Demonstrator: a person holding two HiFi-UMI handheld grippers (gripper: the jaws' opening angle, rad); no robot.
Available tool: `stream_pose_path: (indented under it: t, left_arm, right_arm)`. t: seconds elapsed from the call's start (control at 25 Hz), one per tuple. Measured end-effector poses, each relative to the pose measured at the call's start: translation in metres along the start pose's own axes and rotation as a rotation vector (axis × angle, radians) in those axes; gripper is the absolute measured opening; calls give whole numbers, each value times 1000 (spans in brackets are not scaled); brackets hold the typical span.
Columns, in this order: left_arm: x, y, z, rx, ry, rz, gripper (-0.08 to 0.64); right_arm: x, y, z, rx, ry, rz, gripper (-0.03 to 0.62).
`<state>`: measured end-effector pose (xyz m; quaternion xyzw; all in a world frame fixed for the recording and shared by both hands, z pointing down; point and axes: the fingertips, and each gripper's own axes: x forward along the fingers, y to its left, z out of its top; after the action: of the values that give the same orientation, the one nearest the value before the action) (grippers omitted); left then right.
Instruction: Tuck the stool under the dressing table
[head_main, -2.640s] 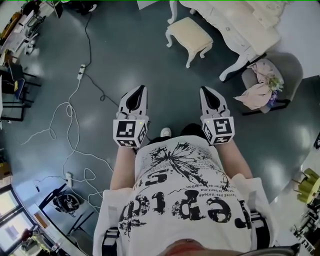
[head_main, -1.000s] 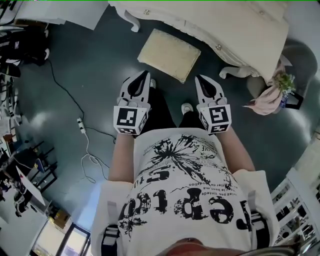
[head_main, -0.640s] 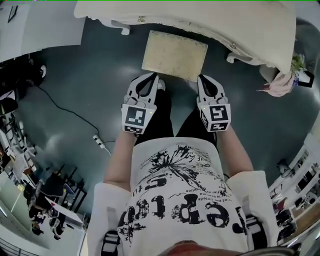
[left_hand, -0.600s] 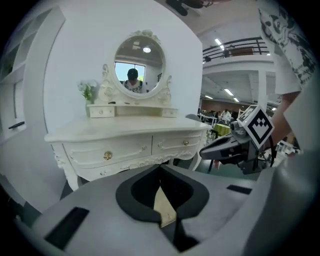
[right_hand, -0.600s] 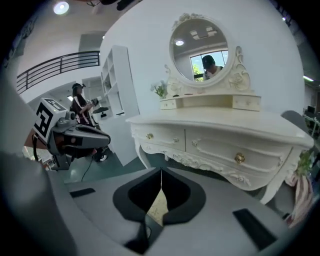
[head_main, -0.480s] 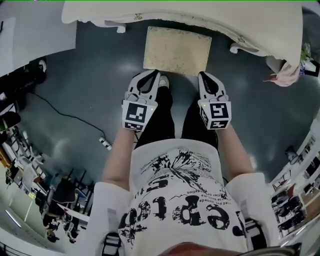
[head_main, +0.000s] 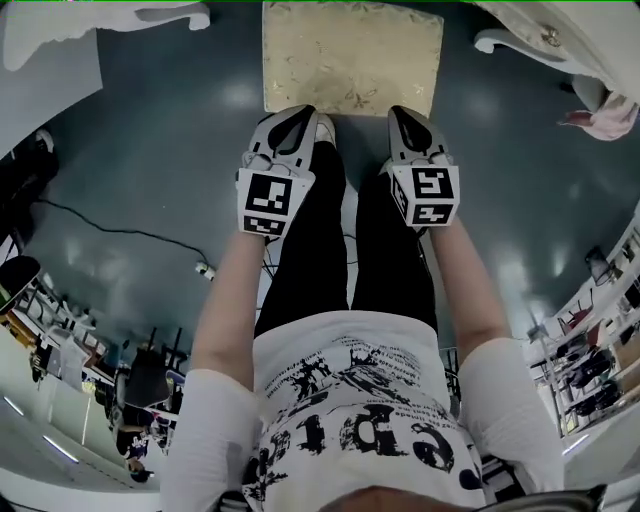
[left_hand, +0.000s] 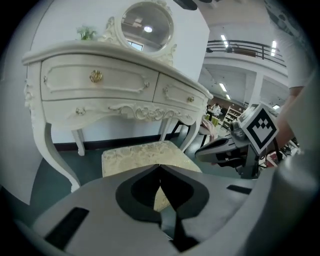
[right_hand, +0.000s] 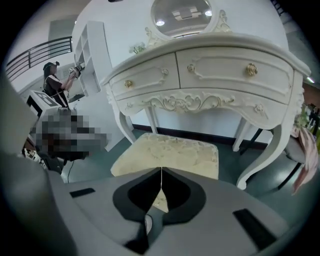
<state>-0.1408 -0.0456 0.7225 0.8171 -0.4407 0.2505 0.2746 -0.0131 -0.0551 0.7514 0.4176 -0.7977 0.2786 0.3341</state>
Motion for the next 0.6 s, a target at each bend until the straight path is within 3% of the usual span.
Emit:
stream_pose_path:
  t: [0.12,0.36,0.48,0.6]
  left_arm:
    - [22,8,-36,-34,40,20,20]
    - [51,17,-89,-176,84,42,20]
    - [61,20,-102,-180,79,59,20]
    - [68,24,-111,-166,85,63,20]
  right_arm:
    - [25,-9,-27,2,21,-17,18]
    - [53,-23,-81,-1,91,-72,18]
    - [59,-28,-91,-54,74,-87,18]
    - [59,-28,-91,-46,22,-83,18]
